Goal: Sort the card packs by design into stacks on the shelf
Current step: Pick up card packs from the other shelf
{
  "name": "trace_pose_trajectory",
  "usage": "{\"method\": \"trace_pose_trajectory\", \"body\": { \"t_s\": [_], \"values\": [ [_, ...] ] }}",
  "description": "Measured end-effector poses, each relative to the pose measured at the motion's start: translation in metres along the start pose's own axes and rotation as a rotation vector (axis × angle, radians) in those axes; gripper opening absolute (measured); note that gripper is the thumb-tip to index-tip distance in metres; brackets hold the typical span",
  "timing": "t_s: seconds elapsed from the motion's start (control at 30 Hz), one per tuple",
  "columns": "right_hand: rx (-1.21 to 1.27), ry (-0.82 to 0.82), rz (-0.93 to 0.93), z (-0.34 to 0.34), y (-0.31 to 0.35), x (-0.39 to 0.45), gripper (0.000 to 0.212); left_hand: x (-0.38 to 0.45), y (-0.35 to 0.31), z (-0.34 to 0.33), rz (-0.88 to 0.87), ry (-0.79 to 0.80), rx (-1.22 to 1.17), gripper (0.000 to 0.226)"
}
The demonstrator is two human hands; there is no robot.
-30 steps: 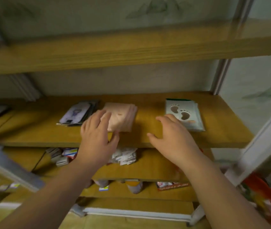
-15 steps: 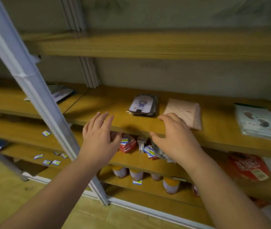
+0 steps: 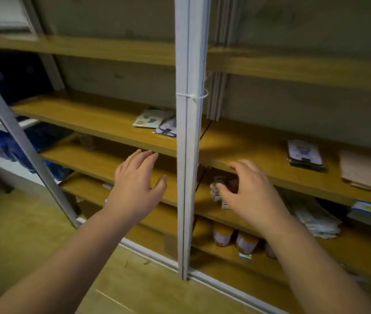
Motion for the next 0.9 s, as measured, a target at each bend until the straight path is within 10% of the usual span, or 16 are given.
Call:
{"method": "trace_pose_trajectory", "body": {
  "t_s": [0.9],
  "values": [
    [0.013, 0.188, 0.148, -0.147, 0.175, 0.149, 0.053, 0.120, 0.223, -0.009, 0.143, 0.069, 0.012, 0.057]
  ]
}}
Point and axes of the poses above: each hand's wrist, its own x-axis towards the middle knuckle, its own z-axis out of the back of the hand, y = z × x, the point moved 2 cm from there along x, towards the middle knuckle, and after that the axes turned 12 degrees about -z, right-handed, at the moved point
